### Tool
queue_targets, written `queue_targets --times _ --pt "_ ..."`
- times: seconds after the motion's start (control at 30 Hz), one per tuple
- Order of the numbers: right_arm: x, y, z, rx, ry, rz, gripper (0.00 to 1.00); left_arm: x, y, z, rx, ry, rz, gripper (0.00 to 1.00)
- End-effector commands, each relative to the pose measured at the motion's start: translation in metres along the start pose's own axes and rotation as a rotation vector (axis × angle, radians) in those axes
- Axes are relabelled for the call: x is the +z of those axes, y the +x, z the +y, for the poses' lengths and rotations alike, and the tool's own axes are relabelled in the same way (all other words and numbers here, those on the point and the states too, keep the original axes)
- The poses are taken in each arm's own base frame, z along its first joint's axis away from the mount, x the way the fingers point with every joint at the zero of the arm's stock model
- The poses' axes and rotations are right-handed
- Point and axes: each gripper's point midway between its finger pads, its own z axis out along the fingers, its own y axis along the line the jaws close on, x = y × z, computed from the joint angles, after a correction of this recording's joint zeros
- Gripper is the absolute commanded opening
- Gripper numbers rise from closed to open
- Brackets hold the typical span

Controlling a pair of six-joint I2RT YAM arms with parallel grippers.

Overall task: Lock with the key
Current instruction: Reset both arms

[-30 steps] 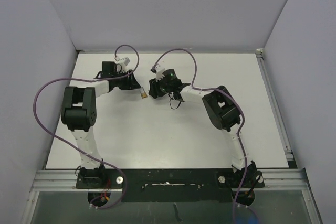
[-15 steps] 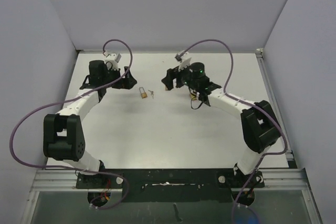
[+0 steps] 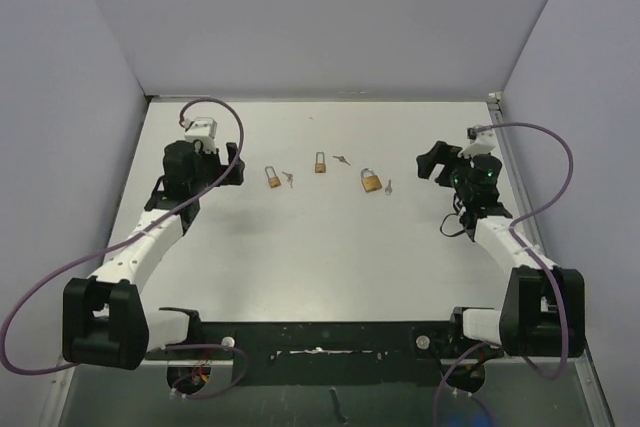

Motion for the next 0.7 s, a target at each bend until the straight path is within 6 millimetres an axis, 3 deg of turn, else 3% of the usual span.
queue_targets --times 0.0,0.3,0.67 --pt "-0.024 -0.029 -0.014 -0.016 0.079 -0.113 0.95 -0.017 -0.046 0.003 0.079 -0.157 -0.221 0.98" --pt "-0.049 -0.023 -0.034 -0.074 0.199 -0.122 1.0 -0.022 -0.037 -0.001 0.184 -0.281 -0.221 0.98" --pt "-0.047 -0.021 -0.038 -0.084 0.216 -0.111 0.98 -0.025 -0.042 -0.011 0.155 -0.227 -0.252 0.98"
